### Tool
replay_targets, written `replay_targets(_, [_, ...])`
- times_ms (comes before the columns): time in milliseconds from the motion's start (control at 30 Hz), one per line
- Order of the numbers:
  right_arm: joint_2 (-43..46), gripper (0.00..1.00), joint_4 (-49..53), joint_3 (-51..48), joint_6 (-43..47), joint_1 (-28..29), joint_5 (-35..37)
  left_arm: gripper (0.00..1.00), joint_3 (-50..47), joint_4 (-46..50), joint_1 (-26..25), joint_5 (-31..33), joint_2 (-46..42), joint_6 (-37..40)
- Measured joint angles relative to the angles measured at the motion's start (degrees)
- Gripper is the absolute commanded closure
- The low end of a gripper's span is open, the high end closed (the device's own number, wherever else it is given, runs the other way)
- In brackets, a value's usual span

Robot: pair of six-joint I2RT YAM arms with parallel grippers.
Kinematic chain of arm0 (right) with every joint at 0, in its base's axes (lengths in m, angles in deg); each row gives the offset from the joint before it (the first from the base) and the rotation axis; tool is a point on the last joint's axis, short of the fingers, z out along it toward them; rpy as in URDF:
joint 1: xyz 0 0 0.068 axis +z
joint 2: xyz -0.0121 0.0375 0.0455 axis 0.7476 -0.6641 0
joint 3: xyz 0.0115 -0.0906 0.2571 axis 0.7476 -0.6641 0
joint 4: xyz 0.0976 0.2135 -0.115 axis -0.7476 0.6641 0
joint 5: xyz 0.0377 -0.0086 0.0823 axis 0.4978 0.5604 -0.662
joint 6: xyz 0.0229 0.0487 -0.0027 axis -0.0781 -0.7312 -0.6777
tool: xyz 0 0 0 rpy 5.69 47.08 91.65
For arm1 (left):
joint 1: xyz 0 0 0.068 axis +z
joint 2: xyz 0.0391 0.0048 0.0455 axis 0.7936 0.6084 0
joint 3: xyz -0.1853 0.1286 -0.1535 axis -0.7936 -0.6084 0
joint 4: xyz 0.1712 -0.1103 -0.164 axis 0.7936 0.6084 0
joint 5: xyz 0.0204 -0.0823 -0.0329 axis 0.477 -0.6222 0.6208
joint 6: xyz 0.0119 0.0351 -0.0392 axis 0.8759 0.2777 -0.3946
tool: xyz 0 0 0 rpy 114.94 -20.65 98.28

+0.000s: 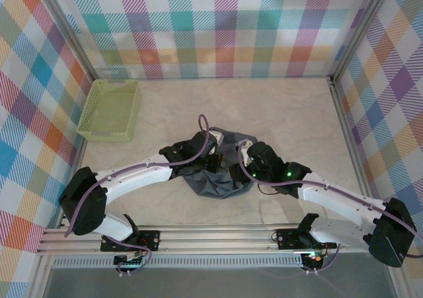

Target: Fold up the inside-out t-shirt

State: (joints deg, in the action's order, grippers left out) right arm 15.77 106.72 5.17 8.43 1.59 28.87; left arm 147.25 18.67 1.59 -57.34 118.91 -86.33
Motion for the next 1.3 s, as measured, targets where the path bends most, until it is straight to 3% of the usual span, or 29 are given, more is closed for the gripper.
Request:
replay_targets(167, [1.42, 0.38, 0.76, 0.02, -0.98, -0.37, 3.06, 1.00, 0.00, -0.76, 0.00, 0.00, -4.33, -0.81])
replay_targets(267, [1.03, 0.33, 0.85, 0.52, -1.09, -1.81, 3.54, 1.00, 0.00, -1.86, 0.00, -0.39, -7.19, -1.16])
replay_targets(433, [-5.35, 0.39, 0.81, 4.52, -1.03, -3.45, 3.32, 1.00, -0.76, -3.89, 0.00, -2.47, -10.71, -1.64])
replay_targets(600, [-7.91, 0.59, 1.01, 5.42, -0.81, -3.45, 3.58, 1.00, -2.49, -4.20, 0.00, -2.56, -13.92, -1.66])
replay_targets(733, [-6.82, 0.54, 1.14, 5.42, -0.83, -3.48, 4.39, 1.00, -2.49, -3.76, 0.00, -1.51, -13.70, -1.66])
replay_targets(800, [-6.60, 0.49, 1.22, 5.42, -0.76, -3.48, 4.37, 0.90, -2.49, -3.48, 0.00, -1.11, -12.83, -1.68])
replay_targets(967, [-8.92, 0.48, 2.32, 5.51, -1.33, -3.74, 5.07, 0.79, -2.69, -2.27, 0.00, 0.02, -8.87, -2.80])
replay_targets(1067, [-11.32, 0.57, 3.32, 5.51, -2.19, -4.17, 5.62, 0.77, -2.84, -0.79, 0.00, 0.20, -6.86, -3.41])
replay_targets(1200, [-12.81, 0.88, 3.74, 5.51, -2.47, -4.66, 5.79, 0.71, -3.52, -0.68, 0.00, 0.00, -4.96, -4.48])
replay_targets(1300, [-12.48, 1.00, 3.82, 5.51, -2.91, -4.70, 5.49, 0.66, -3.74, -1.14, 0.00, -0.52, -3.98, -5.03])
